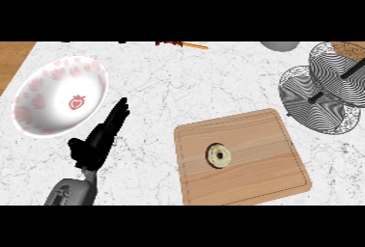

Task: Pick the tomato from the cutting board and place it in the tiered basket

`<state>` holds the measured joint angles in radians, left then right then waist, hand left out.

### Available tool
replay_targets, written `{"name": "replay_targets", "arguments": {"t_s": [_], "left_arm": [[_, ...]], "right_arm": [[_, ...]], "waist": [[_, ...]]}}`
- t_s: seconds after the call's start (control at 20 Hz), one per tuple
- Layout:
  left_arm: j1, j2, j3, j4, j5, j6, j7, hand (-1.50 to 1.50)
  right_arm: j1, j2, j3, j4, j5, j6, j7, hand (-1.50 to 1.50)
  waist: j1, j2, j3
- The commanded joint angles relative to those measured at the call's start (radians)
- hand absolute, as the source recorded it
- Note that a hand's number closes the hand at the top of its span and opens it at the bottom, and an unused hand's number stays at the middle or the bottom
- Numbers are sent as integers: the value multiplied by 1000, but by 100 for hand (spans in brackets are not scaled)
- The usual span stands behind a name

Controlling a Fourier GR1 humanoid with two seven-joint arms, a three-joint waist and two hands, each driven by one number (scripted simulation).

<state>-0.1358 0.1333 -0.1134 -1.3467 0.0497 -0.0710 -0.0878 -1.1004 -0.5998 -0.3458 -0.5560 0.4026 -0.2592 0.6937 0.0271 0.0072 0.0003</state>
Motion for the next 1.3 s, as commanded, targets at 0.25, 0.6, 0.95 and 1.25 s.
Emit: {"name": "replay_targets", "arguments": {"t_s": [0.25,0.6,0.95,1.25], "left_arm": [[24,6,18,34,-16,-11,-45,0],[6,13,34,25,-16,0,-25,0],[72,20,46,-18,-2,1,-14,0],[58,30,71,-49,19,8,45,0]], "right_arm": [[0,1,-99,7,-87,-117,-53,-150],[39,-110,-17,-84,106,-383,54,-150],[296,-189,-105,-352,64,-473,33,-150],[577,-235,-269,-633,-89,-380,-7,-150]], "waist": [[-11,-2,0],[-37,-11,-3],[-77,-26,-1],[-118,-33,1]]}}
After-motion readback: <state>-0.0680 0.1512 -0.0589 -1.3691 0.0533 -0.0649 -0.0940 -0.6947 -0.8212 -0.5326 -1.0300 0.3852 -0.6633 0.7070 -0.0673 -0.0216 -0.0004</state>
